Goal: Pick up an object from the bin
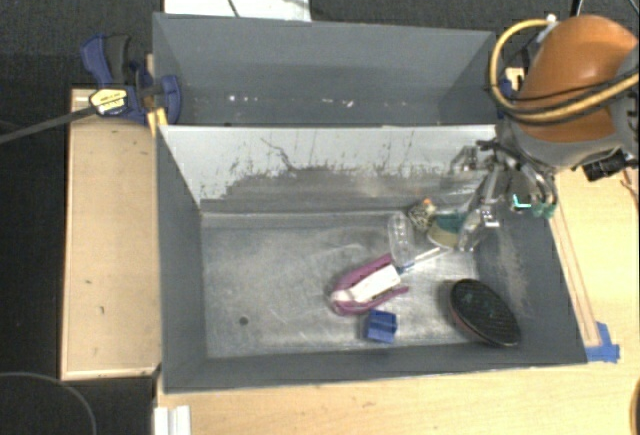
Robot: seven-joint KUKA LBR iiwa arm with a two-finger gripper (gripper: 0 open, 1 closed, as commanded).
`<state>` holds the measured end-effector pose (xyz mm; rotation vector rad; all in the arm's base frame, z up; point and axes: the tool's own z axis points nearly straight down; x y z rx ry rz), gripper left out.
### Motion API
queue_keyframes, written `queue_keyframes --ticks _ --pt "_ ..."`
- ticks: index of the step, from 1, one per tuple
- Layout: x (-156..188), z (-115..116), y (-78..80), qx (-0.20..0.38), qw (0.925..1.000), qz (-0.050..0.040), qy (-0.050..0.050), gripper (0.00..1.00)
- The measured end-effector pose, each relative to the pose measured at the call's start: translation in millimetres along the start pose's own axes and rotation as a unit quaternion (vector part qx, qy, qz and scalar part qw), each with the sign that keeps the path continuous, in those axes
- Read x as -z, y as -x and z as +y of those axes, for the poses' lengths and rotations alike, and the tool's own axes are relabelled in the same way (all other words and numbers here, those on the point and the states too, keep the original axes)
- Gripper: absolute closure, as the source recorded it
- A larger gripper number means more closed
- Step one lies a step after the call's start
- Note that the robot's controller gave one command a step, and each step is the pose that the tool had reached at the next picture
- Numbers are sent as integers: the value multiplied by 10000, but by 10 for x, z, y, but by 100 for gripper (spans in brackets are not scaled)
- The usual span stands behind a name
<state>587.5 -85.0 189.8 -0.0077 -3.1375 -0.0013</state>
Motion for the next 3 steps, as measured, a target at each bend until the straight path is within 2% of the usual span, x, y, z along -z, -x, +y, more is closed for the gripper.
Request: queue_keyframes --ticks 1,2,3 --pt "-1156 -338 -198 -21 10000 -25 -5 0" --pt "-1113 -329 -183 12 10000 -37 -9 100" --pt "827 -162 -342 176 9998 -81 -17 100"
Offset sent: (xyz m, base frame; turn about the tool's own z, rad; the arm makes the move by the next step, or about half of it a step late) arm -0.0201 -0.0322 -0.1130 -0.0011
